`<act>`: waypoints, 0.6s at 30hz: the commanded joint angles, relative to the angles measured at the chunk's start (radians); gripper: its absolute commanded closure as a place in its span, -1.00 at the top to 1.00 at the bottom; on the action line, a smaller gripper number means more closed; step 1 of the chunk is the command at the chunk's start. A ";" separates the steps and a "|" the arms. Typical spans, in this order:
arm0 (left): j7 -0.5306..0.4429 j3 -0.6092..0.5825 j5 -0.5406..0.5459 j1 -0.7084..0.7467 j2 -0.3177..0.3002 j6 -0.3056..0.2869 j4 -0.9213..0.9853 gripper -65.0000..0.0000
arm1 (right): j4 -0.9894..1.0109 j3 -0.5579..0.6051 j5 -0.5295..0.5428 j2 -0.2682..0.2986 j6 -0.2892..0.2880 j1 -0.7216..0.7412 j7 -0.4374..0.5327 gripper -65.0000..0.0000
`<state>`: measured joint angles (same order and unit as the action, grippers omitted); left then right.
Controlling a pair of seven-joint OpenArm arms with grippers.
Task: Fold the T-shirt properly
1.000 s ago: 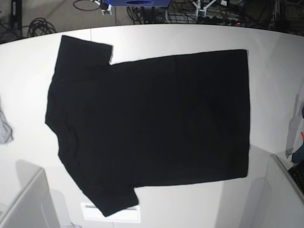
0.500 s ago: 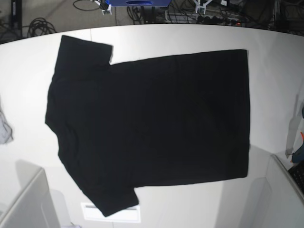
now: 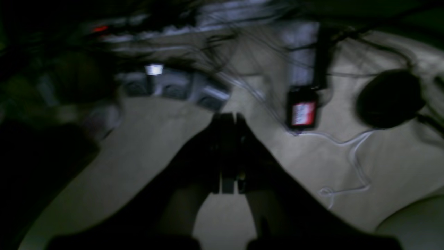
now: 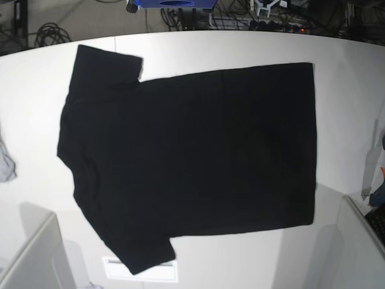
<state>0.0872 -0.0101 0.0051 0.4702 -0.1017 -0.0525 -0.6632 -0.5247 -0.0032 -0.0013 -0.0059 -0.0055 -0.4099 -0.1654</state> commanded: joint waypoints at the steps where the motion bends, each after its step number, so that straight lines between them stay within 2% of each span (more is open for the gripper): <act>1: 0.000 0.000 0.000 0.051 -0.005 0.001 -0.050 -1.00 | -0.074 -0.014 0.004 0.002 0.009 -0.056 -0.012 -1.00; 6: -0.002 0.011 0.002 0.227 -0.046 0.003 -0.306 -1.00 | -0.480 -0.137 0.004 -0.004 0.009 -0.257 -0.132 -1.00; 10: -0.004 0.051 0.006 0.358 -0.072 0.004 -0.517 -1.00 | -0.720 -0.212 0.004 -0.007 0.009 -0.367 -0.182 -1.00; 15: -0.004 0.209 0.158 0.494 -0.077 0.003 -0.811 -1.00 | -0.966 -0.334 0.004 -0.022 0.009 -0.432 -0.259 -1.00; 18: -0.004 0.273 0.218 0.575 -0.111 0.001 -1.016 -1.00 | -1.141 -0.452 0.004 -0.052 0.009 -0.442 -0.300 -1.00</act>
<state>0.1040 0.2577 0.2195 1.0248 -0.2062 -0.0525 -1.6585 -1.6470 -0.4496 0.0002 -0.0601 0.0025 -0.8429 -0.4839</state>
